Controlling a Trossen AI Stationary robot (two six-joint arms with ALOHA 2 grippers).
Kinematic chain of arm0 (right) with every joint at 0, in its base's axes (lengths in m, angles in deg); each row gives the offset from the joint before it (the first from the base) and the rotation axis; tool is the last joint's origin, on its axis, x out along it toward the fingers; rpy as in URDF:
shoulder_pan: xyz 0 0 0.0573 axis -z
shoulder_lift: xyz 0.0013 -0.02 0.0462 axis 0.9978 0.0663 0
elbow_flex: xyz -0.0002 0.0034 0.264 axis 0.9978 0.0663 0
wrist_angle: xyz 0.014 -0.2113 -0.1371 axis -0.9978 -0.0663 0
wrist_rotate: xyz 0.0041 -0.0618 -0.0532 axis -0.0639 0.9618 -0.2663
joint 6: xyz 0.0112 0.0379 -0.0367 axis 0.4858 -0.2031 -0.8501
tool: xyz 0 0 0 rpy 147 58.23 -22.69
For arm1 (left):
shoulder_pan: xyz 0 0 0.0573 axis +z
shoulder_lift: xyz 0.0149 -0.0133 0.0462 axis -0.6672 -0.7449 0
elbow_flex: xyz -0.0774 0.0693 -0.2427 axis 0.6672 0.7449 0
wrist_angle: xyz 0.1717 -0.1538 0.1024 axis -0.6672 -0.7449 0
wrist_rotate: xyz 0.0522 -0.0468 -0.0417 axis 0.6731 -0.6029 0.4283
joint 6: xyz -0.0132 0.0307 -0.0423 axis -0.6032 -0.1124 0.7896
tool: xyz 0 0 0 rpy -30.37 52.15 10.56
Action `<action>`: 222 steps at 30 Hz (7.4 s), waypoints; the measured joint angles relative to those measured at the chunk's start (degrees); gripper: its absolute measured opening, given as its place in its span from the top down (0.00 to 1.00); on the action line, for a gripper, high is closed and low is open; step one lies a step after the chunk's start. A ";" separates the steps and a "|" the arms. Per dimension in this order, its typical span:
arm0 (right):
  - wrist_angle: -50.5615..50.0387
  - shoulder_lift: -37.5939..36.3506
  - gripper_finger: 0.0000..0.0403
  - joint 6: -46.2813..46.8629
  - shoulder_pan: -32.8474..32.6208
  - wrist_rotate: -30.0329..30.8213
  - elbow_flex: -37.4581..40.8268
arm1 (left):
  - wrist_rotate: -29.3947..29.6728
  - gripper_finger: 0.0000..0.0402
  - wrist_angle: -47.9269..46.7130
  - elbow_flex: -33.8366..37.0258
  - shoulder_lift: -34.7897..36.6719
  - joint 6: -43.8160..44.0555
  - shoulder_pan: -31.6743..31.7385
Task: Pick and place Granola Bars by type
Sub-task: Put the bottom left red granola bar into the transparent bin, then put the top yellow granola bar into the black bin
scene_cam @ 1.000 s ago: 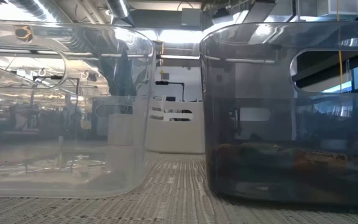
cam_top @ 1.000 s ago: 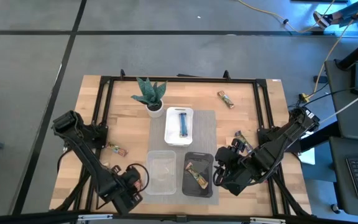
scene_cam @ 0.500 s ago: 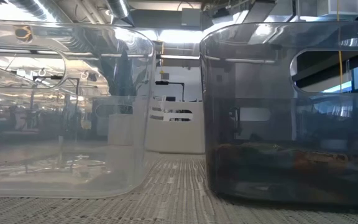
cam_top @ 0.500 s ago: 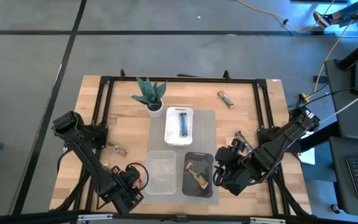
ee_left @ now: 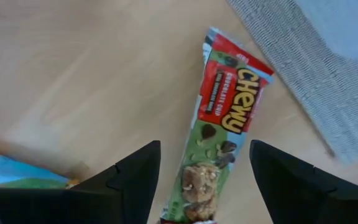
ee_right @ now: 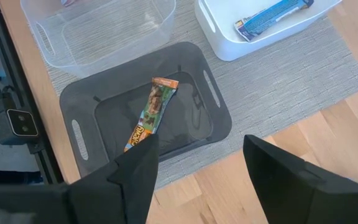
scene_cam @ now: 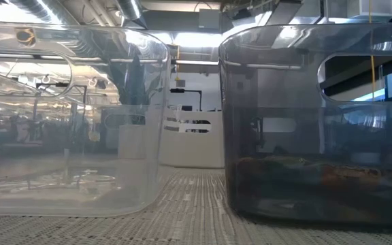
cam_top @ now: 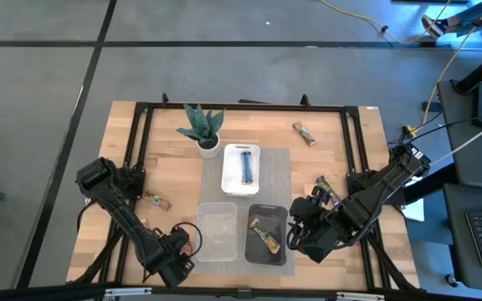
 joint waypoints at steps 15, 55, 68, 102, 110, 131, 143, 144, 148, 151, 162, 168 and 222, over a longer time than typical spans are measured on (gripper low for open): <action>0.14 0.00 0.41 0.19 0.00 0.00 0.00 | 0.13 0.58 5.89 3.88 -0.16 -3.46 0.00; 0.10 0.00 0.41 -0.03 0.00 0.28 0.00 | 21.72 0.76 14.54 5.51 23.78 -12.75 2.80; 0.34 0.00 0.41 0.38 0.01 0.35 0.00 | 7.61 0.76 19.25 1.55 14.91 -30.88 18.69; 0.88 0.00 0.41 0.42 0.02 -1.11 0.00 | 1.28 0.72 16.83 1.10 3.47 -26.35 24.48; 4.18 0.00 0.41 -0.07 0.02 -1.73 -0.02 | 1.28 0.59 16.76 1.10 4.34 -27.98 24.48; -15.01 0.07 0.41 10.90 9.69 -8.82 0.39 | 10.09 0.56 16.22 1.10 30.12 -61.26 23.61; -15.02 -0.07 0.41 12.48 17.91 -2.27 0.39 | 8.34 0.57 11.80 6.01 44.65 -73.66 29.11; -15.03 -0.07 0.41 12.73 18.89 -2.18 0.39 | 7.40 0.57 13.30 7.75 46.46 -74.53 29.84; -15.04 -0.06 0.41 12.96 22.96 -1.54 0.39 | 1.31 0.57 23.19 17.05 54.22 -78.75 33.57; -15.00 -0.06 0.41 10.64 27.25 -0.57 0.39 | -3.94 0.57 32.18 24.85 59.16 -80.30 36.05; -12.39 -0.11 0.41 -15.30 48.64 -2.54 0.81 | -8.19 0.56 48.25 40.12 63.38 -75.76 42.04; 0.69 -0.09 0.41 -33.39 62.59 -9.01 7.79 | -8.30 0.57 48.23 40.70 63.31 -75.94 43.87; 43.84 3.64 0.66 -50.60 84.00 -22.86 44.71 | -9.02 0.57 48.06 40.70 63.29 -75.81 56.57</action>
